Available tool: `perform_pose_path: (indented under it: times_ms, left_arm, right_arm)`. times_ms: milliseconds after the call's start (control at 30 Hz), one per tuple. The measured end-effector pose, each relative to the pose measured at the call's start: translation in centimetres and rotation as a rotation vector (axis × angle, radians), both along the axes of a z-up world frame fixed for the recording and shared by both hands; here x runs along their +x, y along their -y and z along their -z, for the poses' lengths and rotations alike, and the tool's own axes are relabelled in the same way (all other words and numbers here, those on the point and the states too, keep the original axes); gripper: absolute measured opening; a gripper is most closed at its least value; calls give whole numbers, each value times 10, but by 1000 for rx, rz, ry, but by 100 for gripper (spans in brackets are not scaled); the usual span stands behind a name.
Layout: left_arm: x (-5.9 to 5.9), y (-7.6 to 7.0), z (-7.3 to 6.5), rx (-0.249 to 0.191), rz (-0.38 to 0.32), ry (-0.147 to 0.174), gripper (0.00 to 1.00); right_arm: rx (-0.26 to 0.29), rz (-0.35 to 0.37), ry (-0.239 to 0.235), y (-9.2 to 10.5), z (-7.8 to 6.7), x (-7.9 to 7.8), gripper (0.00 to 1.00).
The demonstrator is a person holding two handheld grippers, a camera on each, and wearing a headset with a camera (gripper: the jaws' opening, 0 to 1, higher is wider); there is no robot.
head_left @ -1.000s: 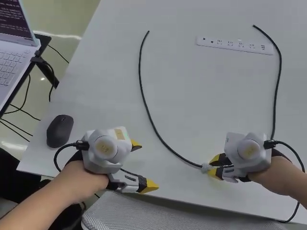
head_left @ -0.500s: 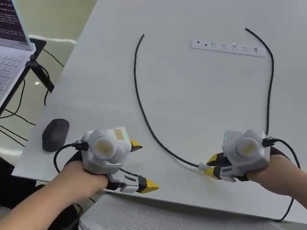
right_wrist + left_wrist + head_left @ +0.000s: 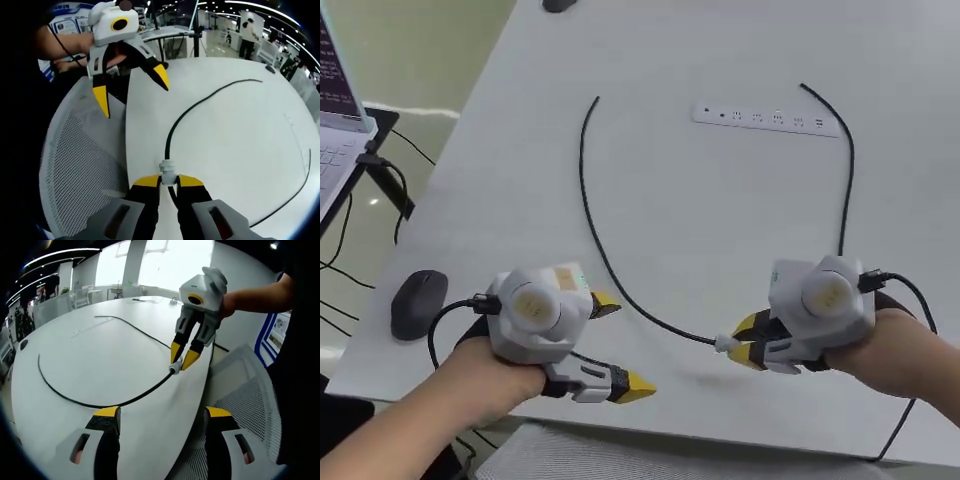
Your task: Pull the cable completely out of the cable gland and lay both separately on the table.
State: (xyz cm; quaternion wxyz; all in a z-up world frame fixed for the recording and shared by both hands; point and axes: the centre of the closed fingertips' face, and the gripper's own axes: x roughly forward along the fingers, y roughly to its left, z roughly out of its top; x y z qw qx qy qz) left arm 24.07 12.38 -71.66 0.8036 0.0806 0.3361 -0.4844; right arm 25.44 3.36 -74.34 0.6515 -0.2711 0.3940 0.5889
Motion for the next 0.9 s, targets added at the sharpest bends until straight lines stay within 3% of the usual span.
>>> perform_pose_path:
  times_ms: [167, 367, 633, 800, 900]
  left_arm:
    - [6, 9, -15, -32, 8, 20, 67]
    - [14, 24, -27, -85, 13, 34, 65]
    - [18, 46, -32, -136, 49, 40, 61]
    - [18, 61, -32, -166, 75, 35, 56]
    - [17, 68, -33, -177, 102, 50, 52]
  right_arm:
    - [13, -11, 13, -5, -19, 1, 7]
    - [16, -30, 22, -7, -33, -1, 7]
    - [21, -53, 47, -7, -52, -3, 7]
    - [11, -75, 63, -7, -56, -5, 7]
    - [12, -91, 69, -7, -61, -7, 7]
